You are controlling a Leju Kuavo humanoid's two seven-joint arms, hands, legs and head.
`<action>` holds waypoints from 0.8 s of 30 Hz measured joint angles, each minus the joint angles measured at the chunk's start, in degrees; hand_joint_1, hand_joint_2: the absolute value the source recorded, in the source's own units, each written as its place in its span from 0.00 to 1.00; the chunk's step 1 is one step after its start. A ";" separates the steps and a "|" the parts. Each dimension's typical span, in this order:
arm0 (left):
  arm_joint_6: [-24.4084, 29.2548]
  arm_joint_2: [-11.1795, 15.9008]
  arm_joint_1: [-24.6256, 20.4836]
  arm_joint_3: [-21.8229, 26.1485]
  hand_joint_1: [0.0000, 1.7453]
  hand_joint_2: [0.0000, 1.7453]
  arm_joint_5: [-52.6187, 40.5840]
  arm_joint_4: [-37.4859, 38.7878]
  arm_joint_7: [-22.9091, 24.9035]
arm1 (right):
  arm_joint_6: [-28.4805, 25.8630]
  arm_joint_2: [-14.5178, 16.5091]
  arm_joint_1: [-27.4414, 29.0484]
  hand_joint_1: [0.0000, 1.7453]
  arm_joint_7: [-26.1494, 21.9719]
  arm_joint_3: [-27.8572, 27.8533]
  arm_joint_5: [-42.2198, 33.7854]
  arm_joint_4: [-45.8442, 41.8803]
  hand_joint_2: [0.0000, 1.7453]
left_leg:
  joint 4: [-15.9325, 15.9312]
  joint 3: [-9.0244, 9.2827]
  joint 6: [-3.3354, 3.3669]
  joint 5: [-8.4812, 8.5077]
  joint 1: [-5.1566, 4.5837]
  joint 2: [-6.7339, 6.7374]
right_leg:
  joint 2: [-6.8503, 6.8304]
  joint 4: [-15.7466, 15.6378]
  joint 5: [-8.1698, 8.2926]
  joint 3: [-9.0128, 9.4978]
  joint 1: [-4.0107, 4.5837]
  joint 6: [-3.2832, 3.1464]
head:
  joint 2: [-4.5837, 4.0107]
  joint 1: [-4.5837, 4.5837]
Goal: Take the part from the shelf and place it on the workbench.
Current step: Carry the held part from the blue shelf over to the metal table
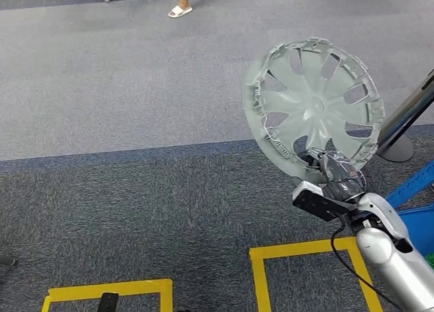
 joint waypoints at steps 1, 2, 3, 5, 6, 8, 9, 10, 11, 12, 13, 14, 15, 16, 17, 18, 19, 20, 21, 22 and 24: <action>0.02 0.02 0.03 0.00 0.00 1.00 -0.01 0.00 0.01 | -0.08 0.00 0.05 1.00 -0.02 -0.05 0.01 -0.01 1.00 | -3.02 1.06 0.41 2.14 -0.20 0.01 | -0.02 -0.18 -0.61 0.75 0.04 0.19 | -0.01 0.04; 0.08 0.04 0.03 -0.01 0.00 1.00 -0.02 0.00 0.02 | -0.17 0.00 0.09 1.00 -0.04 -0.09 0.03 -0.02 1.00 | -5.55 2.10 0.89 3.35 -0.46 0.03 | -0.02 -0.46 -1.06 1.44 0.01 0.46 | -0.01 0.05; 0.13 0.07 0.02 -0.01 0.00 1.00 -0.04 0.00 0.04 | -0.28 0.01 0.13 1.00 -0.06 -0.13 0.04 -0.10 1.00 | -7.07 2.90 1.31 3.25 -0.75 0.06 | -0.03 -0.90 -1.33 1.86 -0.04 0.74 | -0.02 0.04; 0.25 0.07 -0.06 -0.02 0.00 1.00 -0.11 0.00 0.07 | -0.45 0.01 0.30 1.00 -0.07 -0.26 0.07 -0.31 1.00 | -9.43 4.40 2.06 1.70 -1.02 0.20 | -0.08 -1.45 -1.02 2.44 -0.10 1.58 | -0.01 0.03; 0.30 0.06 -0.06 -0.02 0.00 1.00 -0.15 0.00 0.11 | -0.49 0.01 0.39 1.00 -0.04 -0.37 0.07 -0.43 1.00 | -10.67 5.28 2.28 1.14 -0.89 0.23 | -0.16 -1.51 -0.92 2.44 -0.12 1.91 | -0.01 0.09; 0.57 0.03 0.04 -0.02 0.00 1.00 -0.19 0.00 0.31 | -0.50 0.01 0.52 1.00 -0.03 -0.53 0.09 -0.49 1.00 | -12.27 7.03 2.58 0.81 -0.53 0.15 | -0.17 0.72 -1.27 1.21 -0.11 2.28 | -0.01 0.36; 0.80 0.00 0.09 -0.02 0.00 1.00 -0.24 0.00 0.48 | -0.50 0.01 0.61 1.00 -0.07 -0.54 0.14 -0.48 1.00 | -12.71 7.76 2.73 0.62 -0.42 0.05 | -0.14 3.51 -2.29 -0.49 -0.10 2.31 | -0.01 0.50; 1.04 -0.07 0.15 -0.02 0.00 1.00 -0.32 0.01 0.64 | -0.50 0.01 0.77 1.00 -0.12 -0.53 0.21 -0.47 1.00 | -12.88 8.35 2.88 0.26 -0.45 -0.05 | -0.09 7.00 -3.70 -2.65 -0.05 2.37 | -0.01 0.62; 1.26 -0.15 0.23 -0.02 0.00 1.00 -0.39 0.01 0.76 | -0.51 0.01 1.01 1.00 -0.15 -0.51 0.29 -0.45 1.00 | -12.93 8.89 3.01 -0.24 -0.47 -0.14 | -0.06 10.31 -5.28 -4.96 -0.01 2.45 | -0.02 0.71; 1.45 -0.21 0.39 -0.02 0.00 1.00 -0.45 0.02 0.89 | -0.51 0.02 1.26 1.00 -0.14 -0.51 0.36 -0.43 1.00 | -12.93 9.49 3.05 -0.78 -0.48 -0.24 | -0.06 12.43 -6.37 -6.86 0.01 2.54 | -0.02 0.74; 1.68 -0.26 0.56 -0.02 0.00 1.00 -0.44 0.02 1.07 | -0.52 0.02 1.50 1.00 -0.12 -0.51 0.41 -0.42 1.00 | -12.93 10.17 3.01 -1.36 -0.49 -0.33 | -0.06 12.78 -6.20 -8.08 0.01 2.63 | -0.02 0.76; 1.94 -0.29 0.70 -0.01 0.00 1.00 -0.39 0.02 1.33 | -0.52 0.01 1.68 1.00 -0.07 -0.52 0.47 -0.40 1.00 | -12.93 10.92 2.92 -1.95 -0.49 -0.41 | -0.08 11.18 -4.45 -8.51 0.00 2.70 | -0.02 0.79; 2.23 -0.32 0.79 -0.01 0.00 1.00 -0.35 0.02 1.63 | -0.52 0.01 1.81 1.00 -0.03 -0.53 0.52 -0.39 1.00 | -12.92 11.69 2.78 -2.57 -0.48 -0.45 | -0.12 7.97 -1.20 -8.37 -0.01 2.73 | -0.01 0.80; 2.50 -0.37 0.84 0.00 0.00 1.00 -0.33 0.02 1.90 | -0.52 0.01 1.97 1.00 -0.01 -0.53 0.60 -0.38 1.00 | -12.89 12.39 2.57 -3.16 -0.51 -0.48 | -0.18 4.67 2.08 -8.08 0.02 2.68 | -0.01 0.77; 2.71 -0.43 0.80 0.00 0.00 1.00 -0.34 0.03 2.08 | -0.52 0.02 2.11 1.00 0.01 -0.51 0.69 -0.36 1.00 | -12.82 12.79 2.34 -3.63 -0.56 -0.52 | -0.22 1.64 4.51 -7.77 0.17 2.43 | -0.01 0.73; 2.88 -0.47 0.75 0.00 0.00 1.00 -0.35 0.03 2.21 | -0.51 0.03 2.27 1.00 0.02 -0.50 0.76 -0.36 1.00 | -12.73 12.89 2.08 -3.98 -0.60 -0.55 | -0.24 0.04 6.11 -7.51 0.34 1.99 | -0.01 0.68; 3.02 -0.50 0.73 0.00 0.00 1.00 -0.35 0.04 2.32 | -0.55 0.04 2.38 1.00 0.05 -0.51 0.83 -0.37 1.00 | -12.71 12.91 1.79 -4.29 -0.63 -0.56 | -0.27 -0.36 6.31 -7.41 0.57 1.50 | -0.01 0.63; 3.14 -0.54 0.65 0.00 0.00 1.00 -0.35 0.05 2.42 | -0.59 0.04 2.44 1.00 0.10 -0.57 0.85 -0.40 1.00 | -12.80 12.91 1.49 -4.51 -0.63 -0.54 | -0.27 -0.60 6.23 -7.16 0.68 1.03 | -0.01 0.60; 3.23 -0.51 0.57 0.00 0.00 1.00 -0.36 0.05 2.51 | -0.63 0.04 2.52 1.00 0.17 -0.68 0.84 -0.44 1.00 | -12.76 12.94 1.19 -4.75 -0.65 -0.49 | -0.26 -0.53 6.28 -6.77 0.55 0.71 | 0.00 0.57; 3.30 -0.52 0.48 0.00 0.00 1.00 -0.37 0.05 2.56 | -0.67 0.03 2.61 1.00 0.21 -0.79 0.84 -0.46 1.00 | -12.14 12.90 0.81 -5.11 -0.66 -0.39 | -0.30 -0.86 6.07 -6.32 0.39 0.48 | 0.00 0.50; 3.35 -0.52 0.27 0.00 0.00 1.00 -0.38 0.05 2.58 | -0.67 0.03 2.89 1.00 0.22 -0.84 0.85 -0.42 1.00 | -7.75 11.38 -0.05 -6.98 -0.47 -0.17 | -0.34 -1.42 5.69 -5.09 -0.04 -0.02 | 0.00 0.23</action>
